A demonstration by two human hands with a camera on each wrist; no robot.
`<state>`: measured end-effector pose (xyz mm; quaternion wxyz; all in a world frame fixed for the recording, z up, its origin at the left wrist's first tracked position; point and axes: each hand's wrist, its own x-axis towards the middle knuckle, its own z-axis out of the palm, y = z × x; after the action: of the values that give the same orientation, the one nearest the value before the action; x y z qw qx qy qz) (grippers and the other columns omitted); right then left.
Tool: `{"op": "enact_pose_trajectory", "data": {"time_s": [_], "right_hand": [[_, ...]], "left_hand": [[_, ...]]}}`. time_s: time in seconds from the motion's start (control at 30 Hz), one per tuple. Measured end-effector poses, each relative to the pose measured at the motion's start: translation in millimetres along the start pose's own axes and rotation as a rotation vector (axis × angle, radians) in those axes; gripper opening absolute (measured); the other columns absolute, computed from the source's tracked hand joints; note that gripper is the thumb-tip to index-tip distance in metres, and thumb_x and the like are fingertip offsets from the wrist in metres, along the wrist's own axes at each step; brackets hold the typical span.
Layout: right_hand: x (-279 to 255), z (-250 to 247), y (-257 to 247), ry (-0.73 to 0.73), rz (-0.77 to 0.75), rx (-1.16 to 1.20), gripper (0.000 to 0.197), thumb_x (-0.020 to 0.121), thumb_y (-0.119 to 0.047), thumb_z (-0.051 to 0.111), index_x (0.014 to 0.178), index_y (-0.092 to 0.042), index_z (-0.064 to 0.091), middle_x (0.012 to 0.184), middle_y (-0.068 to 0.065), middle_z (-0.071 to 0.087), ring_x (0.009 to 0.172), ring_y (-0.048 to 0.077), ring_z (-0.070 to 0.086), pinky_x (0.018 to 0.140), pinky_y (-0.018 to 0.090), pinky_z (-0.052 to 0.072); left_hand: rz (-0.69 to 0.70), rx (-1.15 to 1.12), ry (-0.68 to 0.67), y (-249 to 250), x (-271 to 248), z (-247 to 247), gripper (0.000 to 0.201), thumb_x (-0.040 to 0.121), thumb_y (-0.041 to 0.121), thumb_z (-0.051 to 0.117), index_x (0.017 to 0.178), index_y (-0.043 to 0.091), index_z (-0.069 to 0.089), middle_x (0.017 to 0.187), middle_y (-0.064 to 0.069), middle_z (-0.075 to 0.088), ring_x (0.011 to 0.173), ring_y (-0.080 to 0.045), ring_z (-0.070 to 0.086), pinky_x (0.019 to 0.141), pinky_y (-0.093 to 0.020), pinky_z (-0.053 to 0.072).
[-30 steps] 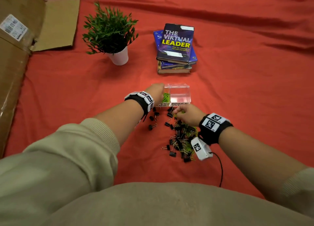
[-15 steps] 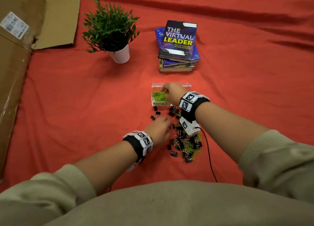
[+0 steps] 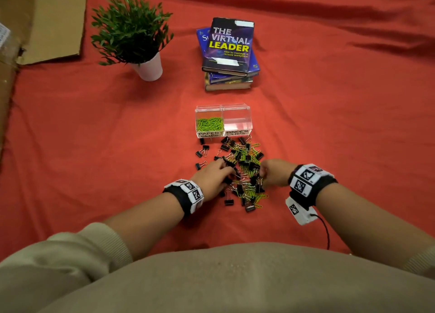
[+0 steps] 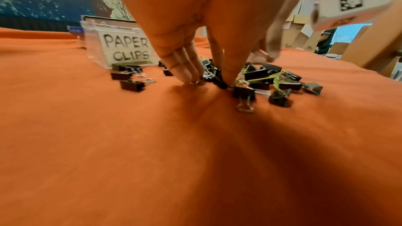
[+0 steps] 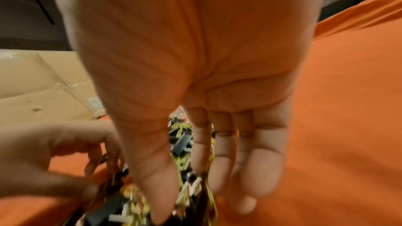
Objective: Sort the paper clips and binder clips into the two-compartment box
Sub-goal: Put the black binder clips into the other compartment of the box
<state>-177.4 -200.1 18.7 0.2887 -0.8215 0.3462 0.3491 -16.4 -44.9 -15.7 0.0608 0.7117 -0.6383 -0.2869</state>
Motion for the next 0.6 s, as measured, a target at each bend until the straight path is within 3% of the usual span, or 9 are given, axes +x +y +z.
{"op": "enact_pose_trajectory", "data": {"time_s": [0.13,0.27,0.37,0.43,0.5,0.6], "right_hand": [[1,25,2,0.089,-0.045,0.055,0.026,0.074,-0.014,0.069,0.093,-0.019,0.052,0.077,-0.005,0.052,0.073,0.015,0.051,0.051,0.021,0.035],[6,25,-1,0.255,-0.094,0.245,0.019,0.080,-0.009,0.062,0.093,-0.018,0.052,0.084,0.002,0.058,0.077,0.020,0.056,0.067,0.031,0.047],[2,19,1,0.353,-0.094,0.266,0.016,0.082,-0.009,0.060,0.097,-0.014,0.055,0.085,0.007,0.062,0.074,0.022,0.058,0.069,0.037,0.050],[-2,19,0,0.372,-0.119,0.259,0.015,0.083,-0.009,0.059,0.096,-0.014,0.056,0.085,0.008,0.063,0.074,0.024,0.059,0.067,0.036,0.050],[-6,25,-4,0.358,-0.161,0.251,0.014,0.082,-0.009,0.059,0.094,-0.017,0.057,0.088,0.003,0.059,0.076,0.021,0.057,0.062,0.028,0.048],[-7,39,-8,0.270,-0.247,0.114,0.019,0.082,-0.015,0.063,0.099,-0.020,0.060,0.098,-0.003,0.050,0.088,0.014,0.054,0.073,0.025,0.048]], "left_hand": [[-0.084,-0.013,0.004,-19,-9,-9,0.042,0.087,0.016,0.058,0.126,0.028,0.049,0.116,0.000,0.046,0.104,-0.020,0.051,0.078,-0.030,0.047],[-0.161,-0.025,0.049,-24,-15,-13,0.038,0.083,0.014,0.055,0.120,0.026,0.053,0.110,0.000,0.044,0.100,-0.018,0.048,0.079,-0.031,0.047],[-0.139,-0.021,0.055,-10,-13,-10,0.029,0.084,0.019,0.055,0.113,0.018,0.054,0.110,-0.001,0.045,0.102,-0.019,0.048,0.083,-0.033,0.047],[-0.104,0.011,0.035,2,-8,-4,0.023,0.086,0.020,0.055,0.108,0.013,0.054,0.110,-0.004,0.047,0.104,-0.021,0.048,0.087,-0.034,0.046],[-0.102,0.044,0.011,12,-4,2,0.018,0.090,0.018,0.052,0.106,0.011,0.056,0.111,-0.006,0.049,0.107,-0.023,0.047,0.090,-0.034,0.043],[-0.134,0.058,-0.013,15,-1,9,0.021,0.090,0.010,0.050,0.110,0.010,0.058,0.112,-0.008,0.050,0.109,-0.025,0.047,0.091,-0.037,0.044]]}}
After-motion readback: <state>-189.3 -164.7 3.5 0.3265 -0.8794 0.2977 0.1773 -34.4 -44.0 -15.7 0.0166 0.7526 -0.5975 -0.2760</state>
